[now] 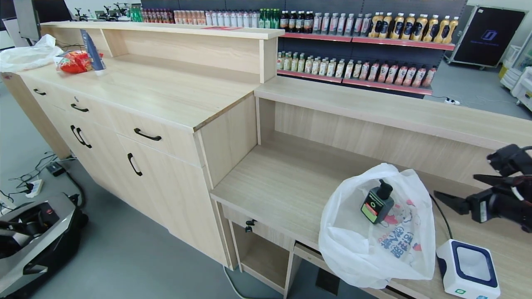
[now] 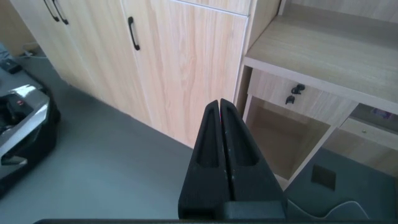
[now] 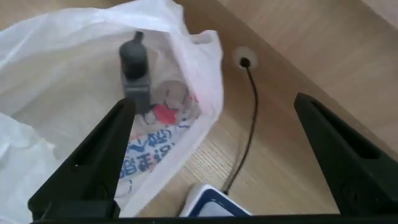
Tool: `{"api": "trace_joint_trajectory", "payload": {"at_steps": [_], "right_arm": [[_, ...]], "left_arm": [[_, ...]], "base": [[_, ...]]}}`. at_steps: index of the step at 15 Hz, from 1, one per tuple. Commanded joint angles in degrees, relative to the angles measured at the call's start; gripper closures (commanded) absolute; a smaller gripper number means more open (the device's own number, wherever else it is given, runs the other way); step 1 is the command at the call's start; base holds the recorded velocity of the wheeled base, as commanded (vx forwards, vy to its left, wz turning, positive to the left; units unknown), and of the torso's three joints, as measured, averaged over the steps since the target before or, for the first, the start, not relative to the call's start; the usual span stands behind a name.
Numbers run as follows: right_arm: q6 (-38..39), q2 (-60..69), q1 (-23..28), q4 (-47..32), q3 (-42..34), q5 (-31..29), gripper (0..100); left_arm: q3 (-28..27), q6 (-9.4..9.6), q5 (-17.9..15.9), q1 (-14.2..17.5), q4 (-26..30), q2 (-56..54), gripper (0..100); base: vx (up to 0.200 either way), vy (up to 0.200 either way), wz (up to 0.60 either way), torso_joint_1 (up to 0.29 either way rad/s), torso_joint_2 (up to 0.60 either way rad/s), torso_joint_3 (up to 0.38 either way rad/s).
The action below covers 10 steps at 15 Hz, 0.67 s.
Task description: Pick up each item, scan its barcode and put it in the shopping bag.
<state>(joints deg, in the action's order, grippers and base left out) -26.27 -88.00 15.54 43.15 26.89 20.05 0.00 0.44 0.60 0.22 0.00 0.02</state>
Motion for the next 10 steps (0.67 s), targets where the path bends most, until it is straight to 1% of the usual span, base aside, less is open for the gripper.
{"api": "trace_joint_trajectory", "payload": {"at_steps": [1,5,7,8,10], "right_arm": [[-0.7,7.1,6.3,-1.3,-1.0,0.2,0],[-0.7,8.5,12.5,-4.4,-1.5,-0.3,0],[-0.7,9.1,14.9,-6.1,-1.8,-0.3,0],[-0.8,9.2,15.2,-6.6,-1.8,-0.4,0],[-0.6,8.3,17.0,-10.0,-1.9,-5.4,0]], "left_arm": [[0.0,0.00,0.0,0.0,0.0,0.0,100],[0.0,0.00,0.0,0.0,0.0,0.0,100],[0.0,0.00,0.0,0.0,0.0,0.0,100],[0.0,0.00,0.0,0.0,0.0,0.0,100],[0.0,0.00,0.0,0.0,0.0,0.0,100]], "base": [[0.000,0.000,-0.60,0.002,0.00,0.002],[0.000,0.000,-0.60,0.004,0.00,0.002],[0.000,0.000,-0.60,-0.002,0.00,0.002],[0.000,0.000,-0.60,-0.002,0.00,0.007],[0.000,0.000,-0.60,0.002,0.00,0.000]]}}
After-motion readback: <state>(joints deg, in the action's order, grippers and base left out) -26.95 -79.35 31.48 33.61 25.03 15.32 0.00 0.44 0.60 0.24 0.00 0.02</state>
